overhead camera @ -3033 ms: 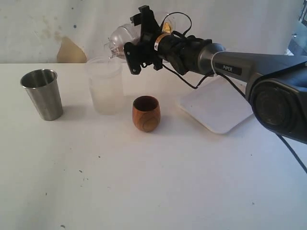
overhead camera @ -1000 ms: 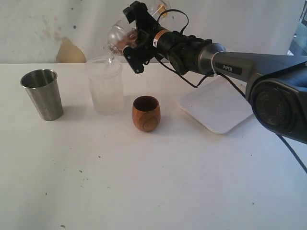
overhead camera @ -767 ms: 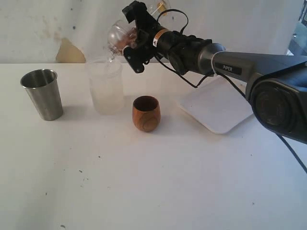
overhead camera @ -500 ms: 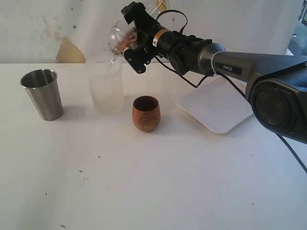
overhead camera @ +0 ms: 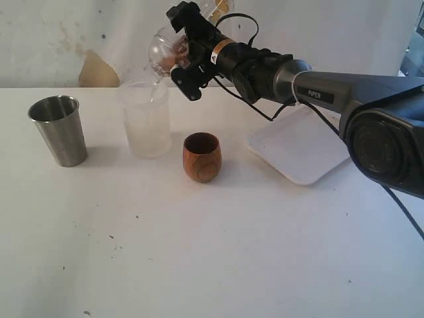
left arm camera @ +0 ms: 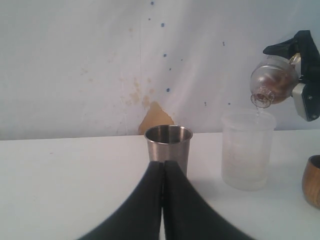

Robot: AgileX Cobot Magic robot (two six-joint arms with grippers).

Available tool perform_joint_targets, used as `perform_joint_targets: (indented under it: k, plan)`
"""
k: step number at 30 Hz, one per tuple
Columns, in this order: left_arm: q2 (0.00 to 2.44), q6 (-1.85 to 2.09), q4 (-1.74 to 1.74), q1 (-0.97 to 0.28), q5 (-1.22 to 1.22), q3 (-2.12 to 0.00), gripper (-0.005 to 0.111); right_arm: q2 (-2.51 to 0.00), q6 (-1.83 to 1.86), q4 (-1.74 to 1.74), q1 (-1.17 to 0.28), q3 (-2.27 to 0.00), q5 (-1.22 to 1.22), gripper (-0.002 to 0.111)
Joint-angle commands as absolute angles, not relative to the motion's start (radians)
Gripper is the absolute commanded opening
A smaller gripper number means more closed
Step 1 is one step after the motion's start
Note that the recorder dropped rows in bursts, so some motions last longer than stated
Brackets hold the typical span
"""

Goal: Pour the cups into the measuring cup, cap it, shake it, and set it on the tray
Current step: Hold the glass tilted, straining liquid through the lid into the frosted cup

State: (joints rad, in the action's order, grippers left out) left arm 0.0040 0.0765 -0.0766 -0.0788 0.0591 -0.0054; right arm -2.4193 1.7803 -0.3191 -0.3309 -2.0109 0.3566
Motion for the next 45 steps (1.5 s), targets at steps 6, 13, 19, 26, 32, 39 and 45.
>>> perform_joint_targets:
  k: [6,13,19,26,32,39,45]
  plan:
    - [0.0,0.075,-0.085,-0.083,0.054,0.0,0.0,-2.401,1.795,-0.312,-0.329,-2.023,0.434,0.0]
    - [0.0,0.075,-0.085,-0.083,0.054,0.0,0.0,-2.401,1.816,-0.312,-0.329,-2.023,0.436,0.0]
    - [0.0,0.075,-0.085,-0.083,0.054,0.0,0.0,-2.401,1.863,-0.312,-0.323,-2.023,0.436,0.0]
    - [0.0,0.075,-0.085,-0.083,0.054,0.0,0.0,-2.399,1.881,-0.312,-0.319,-2.023,0.437,0.0]
    - [0.0,0.075,-0.085,-0.083,0.054,0.0,0.0,-2.399,1.881,-0.312,-0.319,-2.023,0.437,0.0]
    - [0.0,0.075,-0.085,-0.083,0.054,0.0,0.0,-2.399,1.881,-0.312,-0.319,-2.023,0.426,0.0]
    - [0.0,0.075,-0.085,-0.083,0.054,0.0,0.0,-2.399,1.889,-0.312,-0.319,-2.023,0.422,0.0]
